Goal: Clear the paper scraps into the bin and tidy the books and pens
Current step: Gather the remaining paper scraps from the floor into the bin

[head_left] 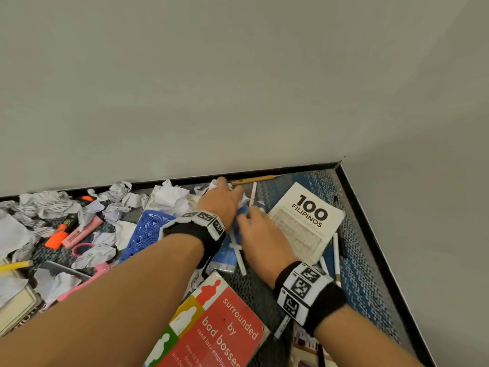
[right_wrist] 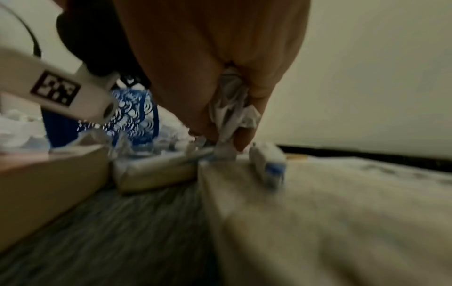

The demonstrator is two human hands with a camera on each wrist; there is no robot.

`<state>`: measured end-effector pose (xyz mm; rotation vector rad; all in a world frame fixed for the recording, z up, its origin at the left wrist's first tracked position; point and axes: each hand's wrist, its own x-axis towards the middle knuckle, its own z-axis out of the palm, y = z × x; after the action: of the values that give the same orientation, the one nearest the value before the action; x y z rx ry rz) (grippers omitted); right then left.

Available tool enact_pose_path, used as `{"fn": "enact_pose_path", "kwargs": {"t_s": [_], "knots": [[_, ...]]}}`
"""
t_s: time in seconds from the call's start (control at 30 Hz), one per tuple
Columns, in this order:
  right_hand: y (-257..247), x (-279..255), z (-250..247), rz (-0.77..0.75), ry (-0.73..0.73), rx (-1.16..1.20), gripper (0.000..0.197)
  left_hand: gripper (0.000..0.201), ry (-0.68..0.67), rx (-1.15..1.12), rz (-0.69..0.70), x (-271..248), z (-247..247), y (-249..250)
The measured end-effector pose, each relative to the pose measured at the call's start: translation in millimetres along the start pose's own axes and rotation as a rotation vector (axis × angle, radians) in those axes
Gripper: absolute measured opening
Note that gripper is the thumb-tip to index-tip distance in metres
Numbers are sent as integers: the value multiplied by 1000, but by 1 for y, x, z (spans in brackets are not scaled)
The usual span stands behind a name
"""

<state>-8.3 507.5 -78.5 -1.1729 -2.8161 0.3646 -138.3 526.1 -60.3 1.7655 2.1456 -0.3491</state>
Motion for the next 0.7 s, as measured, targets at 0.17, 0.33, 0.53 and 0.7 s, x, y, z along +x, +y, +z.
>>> {"fn": "enact_pose_path", "kwargs": {"t_s": [0.17, 0.33, 0.53, 0.7], "knots": [[10, 3, 0, 95, -101, 141, 54, 35, 115, -206, -68, -6, -4, -9], [6, 20, -18, 55, -284, -107, 27, 43, 52, -168, 5, 2, -3, -17], [16, 28, -15, 118, -299, -132, 24, 45, -129, -66, 59, 14, -4, -9], [44, 33, -31, 266, -160, 8, 29, 32, 67, -292, -15, 15, -6, -22]]}}
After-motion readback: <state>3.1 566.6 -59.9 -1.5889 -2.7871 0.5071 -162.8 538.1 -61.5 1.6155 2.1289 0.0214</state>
